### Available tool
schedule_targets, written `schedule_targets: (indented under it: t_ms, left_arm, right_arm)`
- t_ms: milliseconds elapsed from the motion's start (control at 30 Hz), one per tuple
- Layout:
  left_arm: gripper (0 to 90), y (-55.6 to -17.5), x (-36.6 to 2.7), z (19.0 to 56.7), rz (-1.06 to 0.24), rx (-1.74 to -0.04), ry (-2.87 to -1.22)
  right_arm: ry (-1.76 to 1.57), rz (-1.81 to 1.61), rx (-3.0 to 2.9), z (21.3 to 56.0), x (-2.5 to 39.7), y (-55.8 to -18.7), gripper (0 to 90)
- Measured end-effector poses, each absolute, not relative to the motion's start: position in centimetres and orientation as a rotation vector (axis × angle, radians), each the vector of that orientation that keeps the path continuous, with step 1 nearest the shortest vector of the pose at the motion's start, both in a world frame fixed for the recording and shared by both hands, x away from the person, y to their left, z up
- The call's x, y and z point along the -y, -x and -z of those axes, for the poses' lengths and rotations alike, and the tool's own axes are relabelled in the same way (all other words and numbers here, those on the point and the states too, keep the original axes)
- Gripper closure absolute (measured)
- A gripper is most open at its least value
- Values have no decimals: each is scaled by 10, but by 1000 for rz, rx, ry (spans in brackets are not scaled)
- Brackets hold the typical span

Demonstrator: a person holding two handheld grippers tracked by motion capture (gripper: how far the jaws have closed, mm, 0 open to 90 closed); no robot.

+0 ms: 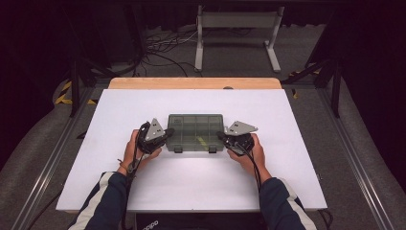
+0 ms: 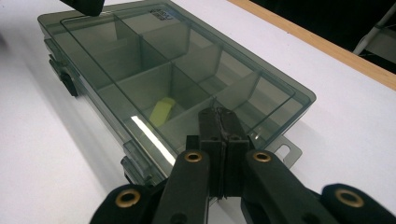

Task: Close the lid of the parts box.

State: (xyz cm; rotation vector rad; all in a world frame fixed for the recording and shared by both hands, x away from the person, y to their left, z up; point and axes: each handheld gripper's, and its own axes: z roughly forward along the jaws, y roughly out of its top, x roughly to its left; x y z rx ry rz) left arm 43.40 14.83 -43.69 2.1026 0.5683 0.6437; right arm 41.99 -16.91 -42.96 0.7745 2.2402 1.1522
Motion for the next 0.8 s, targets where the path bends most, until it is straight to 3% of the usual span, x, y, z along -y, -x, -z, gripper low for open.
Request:
schedule_targets:
  t_ms: [800]
  left_arm:
    - [865,-423,-152,419,-661,-522,-2039]
  right_arm:
    - [-771,-1209,-2179,418,171,-415,883]
